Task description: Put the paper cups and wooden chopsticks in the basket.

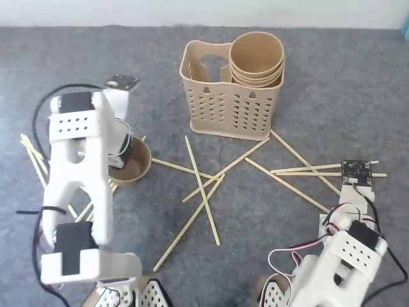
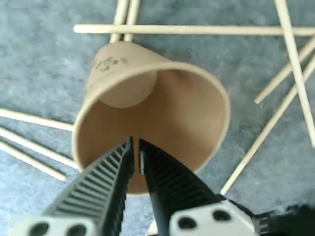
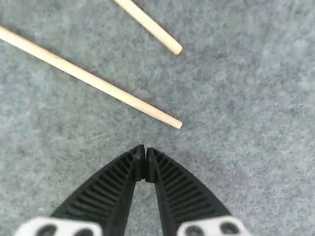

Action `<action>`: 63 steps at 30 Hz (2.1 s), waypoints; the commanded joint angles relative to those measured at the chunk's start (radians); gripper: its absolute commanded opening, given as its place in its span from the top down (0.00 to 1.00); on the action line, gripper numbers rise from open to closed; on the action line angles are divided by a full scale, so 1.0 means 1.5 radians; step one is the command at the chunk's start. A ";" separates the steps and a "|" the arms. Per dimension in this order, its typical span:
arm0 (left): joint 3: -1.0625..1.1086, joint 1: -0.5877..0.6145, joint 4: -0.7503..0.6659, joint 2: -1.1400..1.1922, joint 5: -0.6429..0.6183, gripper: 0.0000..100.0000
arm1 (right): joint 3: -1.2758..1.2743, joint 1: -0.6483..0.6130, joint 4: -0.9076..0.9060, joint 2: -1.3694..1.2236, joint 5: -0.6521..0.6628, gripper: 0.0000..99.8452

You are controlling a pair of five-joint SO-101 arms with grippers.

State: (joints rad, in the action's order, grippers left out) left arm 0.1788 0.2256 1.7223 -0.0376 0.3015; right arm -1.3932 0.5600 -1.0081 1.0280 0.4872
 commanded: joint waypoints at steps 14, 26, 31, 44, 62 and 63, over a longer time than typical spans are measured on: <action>-0.033 -0.061 0.024 -0.227 0.021 0.84 | 0.003 -0.007 -0.001 0.017 0.010 0.99; -0.031 0.072 -0.039 -0.263 0.082 0.84 | 0.003 -0.007 -0.001 0.017 0.011 0.99; 0.044 0.114 -0.093 -0.264 0.126 0.84 | 0.003 -0.007 -0.001 0.017 0.011 0.99; 0.308 0.110 -0.358 -0.270 0.104 0.85 | 0.003 -0.007 -0.002 0.017 0.011 0.99; 0.025 0.110 -0.109 -0.270 -0.046 0.99 | 0.003 -0.007 -0.002 0.017 0.011 0.99; 0.014 0.110 -0.101 -0.270 -0.051 0.99 | 0.003 -0.007 -0.002 0.017 0.011 0.99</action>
State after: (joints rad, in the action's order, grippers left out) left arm 0.2954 0.3867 1.5321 -0.3966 0.2555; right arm -1.3932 0.5600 -1.0081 1.0280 0.4872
